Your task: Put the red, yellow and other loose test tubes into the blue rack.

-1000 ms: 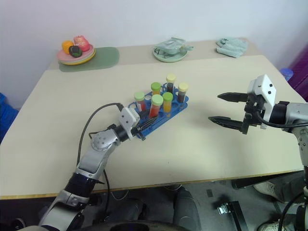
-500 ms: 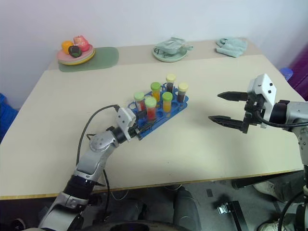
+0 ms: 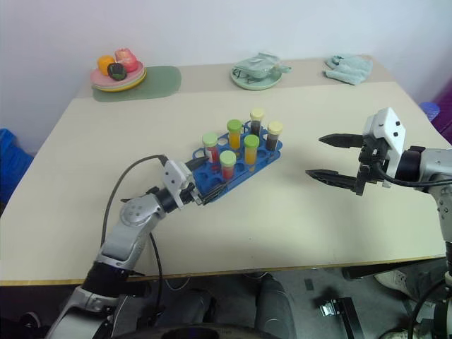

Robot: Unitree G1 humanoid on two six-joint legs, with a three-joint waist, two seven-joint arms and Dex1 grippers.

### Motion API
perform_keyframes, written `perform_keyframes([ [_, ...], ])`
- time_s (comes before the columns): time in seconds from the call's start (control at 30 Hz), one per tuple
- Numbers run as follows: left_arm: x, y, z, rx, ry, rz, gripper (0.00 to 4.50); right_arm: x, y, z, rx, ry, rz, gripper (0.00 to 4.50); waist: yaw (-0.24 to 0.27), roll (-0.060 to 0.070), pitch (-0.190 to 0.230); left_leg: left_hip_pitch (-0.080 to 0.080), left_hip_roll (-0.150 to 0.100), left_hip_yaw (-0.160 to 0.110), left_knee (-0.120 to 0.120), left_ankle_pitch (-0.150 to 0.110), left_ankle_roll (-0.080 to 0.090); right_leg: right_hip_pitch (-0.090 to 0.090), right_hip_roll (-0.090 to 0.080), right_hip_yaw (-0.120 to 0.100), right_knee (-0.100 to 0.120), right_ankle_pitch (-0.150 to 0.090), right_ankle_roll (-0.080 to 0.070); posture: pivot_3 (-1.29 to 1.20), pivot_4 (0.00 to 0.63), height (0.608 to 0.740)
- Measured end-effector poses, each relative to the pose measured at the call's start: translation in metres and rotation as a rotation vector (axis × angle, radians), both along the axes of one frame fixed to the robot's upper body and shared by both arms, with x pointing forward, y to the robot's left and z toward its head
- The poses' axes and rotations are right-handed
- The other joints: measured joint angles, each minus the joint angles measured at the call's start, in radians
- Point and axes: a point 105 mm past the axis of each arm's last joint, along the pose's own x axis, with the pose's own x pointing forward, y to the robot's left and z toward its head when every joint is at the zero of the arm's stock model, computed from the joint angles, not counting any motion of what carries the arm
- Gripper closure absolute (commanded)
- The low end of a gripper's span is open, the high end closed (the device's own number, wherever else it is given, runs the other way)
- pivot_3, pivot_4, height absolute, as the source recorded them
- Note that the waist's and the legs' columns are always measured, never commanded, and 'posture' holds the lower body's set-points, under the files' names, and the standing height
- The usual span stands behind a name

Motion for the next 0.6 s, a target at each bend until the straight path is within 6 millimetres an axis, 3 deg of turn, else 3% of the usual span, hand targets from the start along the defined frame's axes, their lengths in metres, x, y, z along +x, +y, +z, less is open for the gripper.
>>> perform_keyframes([
  [0.33,-0.021,0.05,0.024,0.046,-0.017,-0.012,0.08,0.004,-0.002,-0.001,-0.001,-0.001,0.005,0.0,-0.001,0.001,0.008,0.0,0.0,0.0,0.0,0.0,0.0,0.0,0.0,0.0,0.0,0.0,0.0,0.0,0.15,0.74],
  [0.6,-0.03,0.115,0.075,0.052,0.052,-0.065,0.08,-0.001,-0.01,-0.015,0.007,0.047,0.014,0.0,-0.002,0.001,0.015,0.0,0.0,0.0,0.0,0.0,0.0,-0.001,0.001,0.0,0.001,0.0,0.0,0.0,0.15,0.74],
])
